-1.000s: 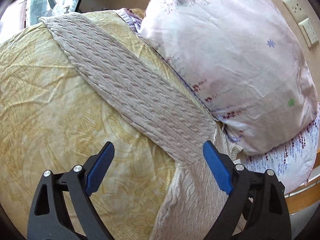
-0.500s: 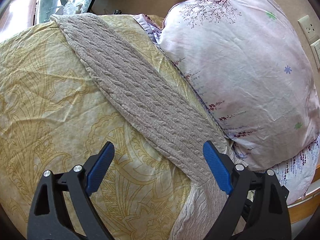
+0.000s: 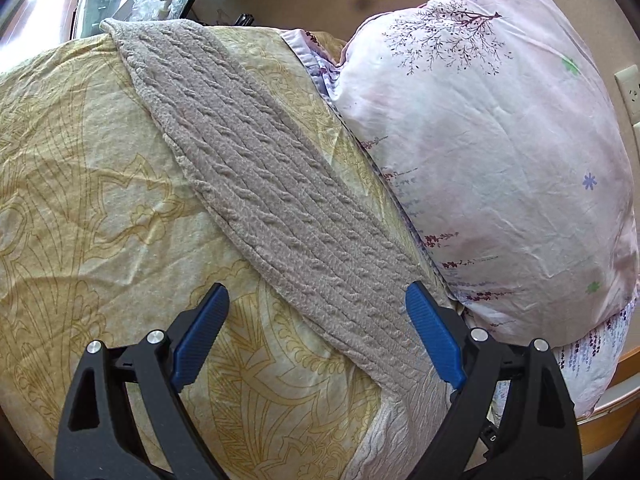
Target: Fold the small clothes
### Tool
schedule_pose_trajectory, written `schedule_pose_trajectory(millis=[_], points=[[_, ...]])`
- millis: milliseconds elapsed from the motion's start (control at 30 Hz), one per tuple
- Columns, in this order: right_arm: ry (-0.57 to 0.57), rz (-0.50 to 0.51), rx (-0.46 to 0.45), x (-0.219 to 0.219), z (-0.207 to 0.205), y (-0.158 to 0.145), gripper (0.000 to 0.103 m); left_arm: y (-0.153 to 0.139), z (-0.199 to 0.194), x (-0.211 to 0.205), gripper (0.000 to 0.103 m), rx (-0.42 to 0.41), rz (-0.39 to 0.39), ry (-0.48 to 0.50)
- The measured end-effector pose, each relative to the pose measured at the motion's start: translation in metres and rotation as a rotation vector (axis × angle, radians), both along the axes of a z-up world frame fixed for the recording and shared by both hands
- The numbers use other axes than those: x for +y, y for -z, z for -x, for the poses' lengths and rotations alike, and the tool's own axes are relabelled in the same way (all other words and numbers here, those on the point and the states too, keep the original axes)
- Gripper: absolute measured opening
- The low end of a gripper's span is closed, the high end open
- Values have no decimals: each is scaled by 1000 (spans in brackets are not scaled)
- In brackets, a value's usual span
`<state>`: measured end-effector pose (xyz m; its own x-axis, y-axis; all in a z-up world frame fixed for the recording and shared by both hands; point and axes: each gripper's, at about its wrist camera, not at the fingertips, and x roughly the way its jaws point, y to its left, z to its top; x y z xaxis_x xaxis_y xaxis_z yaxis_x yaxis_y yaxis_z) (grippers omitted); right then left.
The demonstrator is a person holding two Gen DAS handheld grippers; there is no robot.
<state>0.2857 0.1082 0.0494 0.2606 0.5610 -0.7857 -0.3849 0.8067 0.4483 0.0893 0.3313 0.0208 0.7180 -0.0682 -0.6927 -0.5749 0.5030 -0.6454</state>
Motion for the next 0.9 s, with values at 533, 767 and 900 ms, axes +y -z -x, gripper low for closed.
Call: schedule_pose_trajectory(millis=[533,767,900], points=[[-179,-23,72,23,63,19,20,11,3,33,81,-94,178,-94],[-102,-143,99,-39,92,-8,86,17,4,46,71,-122,251,-126],[-26,-174,153,-75,96,-6,86,24,8,57,61,-143,316,-170]])
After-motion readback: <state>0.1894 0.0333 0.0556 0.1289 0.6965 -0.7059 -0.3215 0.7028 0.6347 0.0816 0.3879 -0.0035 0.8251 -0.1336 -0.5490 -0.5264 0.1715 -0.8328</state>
